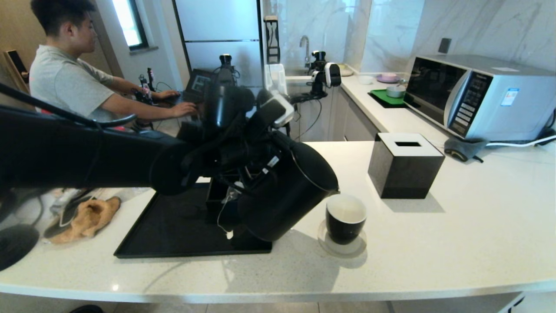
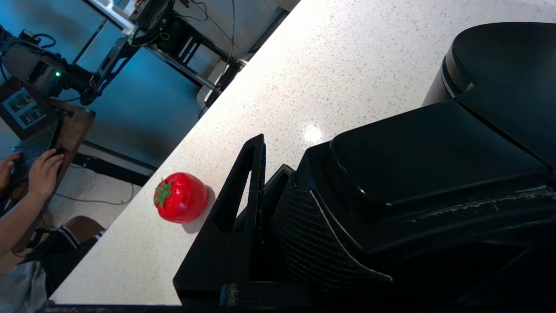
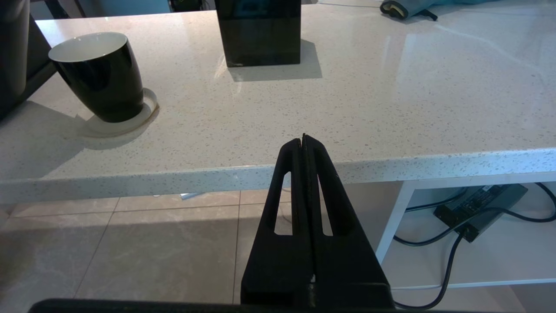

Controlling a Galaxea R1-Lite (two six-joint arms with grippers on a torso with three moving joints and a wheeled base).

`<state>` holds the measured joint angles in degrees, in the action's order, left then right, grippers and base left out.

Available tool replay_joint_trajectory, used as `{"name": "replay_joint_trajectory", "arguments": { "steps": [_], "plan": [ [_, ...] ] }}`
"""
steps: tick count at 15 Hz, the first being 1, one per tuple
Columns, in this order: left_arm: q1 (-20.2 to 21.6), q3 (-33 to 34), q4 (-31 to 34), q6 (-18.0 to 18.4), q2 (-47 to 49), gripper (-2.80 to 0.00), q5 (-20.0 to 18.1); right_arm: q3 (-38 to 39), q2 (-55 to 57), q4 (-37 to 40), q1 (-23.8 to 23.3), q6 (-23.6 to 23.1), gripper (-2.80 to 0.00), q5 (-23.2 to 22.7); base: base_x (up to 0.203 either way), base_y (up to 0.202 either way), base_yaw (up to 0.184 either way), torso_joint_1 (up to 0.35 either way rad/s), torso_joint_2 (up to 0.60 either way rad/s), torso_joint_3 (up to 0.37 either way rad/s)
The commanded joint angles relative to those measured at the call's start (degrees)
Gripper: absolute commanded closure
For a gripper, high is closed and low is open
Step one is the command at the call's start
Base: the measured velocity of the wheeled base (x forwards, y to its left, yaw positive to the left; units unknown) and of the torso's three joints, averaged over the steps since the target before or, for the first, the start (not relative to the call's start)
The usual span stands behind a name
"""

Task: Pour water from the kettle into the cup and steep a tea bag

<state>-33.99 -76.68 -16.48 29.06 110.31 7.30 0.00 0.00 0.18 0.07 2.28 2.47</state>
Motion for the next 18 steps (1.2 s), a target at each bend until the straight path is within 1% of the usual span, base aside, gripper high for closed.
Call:
{"name": "replay_joint_trajectory", "arguments": {
  "steps": [1, 8, 10, 15, 18],
  "plan": [
    [0.0, 0.0, 0.2, 0.6, 0.1, 0.0, 0.1, 0.0, 0.0, 0.0, 0.0, 0.0, 0.0, 0.0, 0.0, 0.0, 0.0, 0.0, 0.0, 0.0],
    [-0.4, -0.8, 1.9, 1.1, 0.4, 0.0, 0.1, 0.0, 0.0, 0.0, 0.0, 0.0, 0.0, 0.0, 0.0, 0.0, 0.0, 0.0, 0.0, 0.0],
    [-0.4, -0.8, 1.9, 2.5, 0.4, 0.0, 0.2, 0.0, 0.0, 0.0, 0.0, 0.0, 0.0, 0.0, 0.0, 0.0, 0.0, 0.0, 0.0, 0.0],
    [-0.5, -0.8, 2.1, 2.7, 0.4, 0.0, 0.2, 0.0, 0.0, 0.0, 0.0, 0.0, 0.0, 0.1, 0.0, 0.0, 0.0, 0.0, 0.0, 0.0],
    [-0.4, -0.8, 2.4, 3.9, 0.4, 0.0, 0.2, 0.0, 0.0, 0.0, 0.0, 0.0, 0.0, 0.0, 0.0, 0.0, 0.0, 0.0, 0.0, 0.0]
  ]
}}
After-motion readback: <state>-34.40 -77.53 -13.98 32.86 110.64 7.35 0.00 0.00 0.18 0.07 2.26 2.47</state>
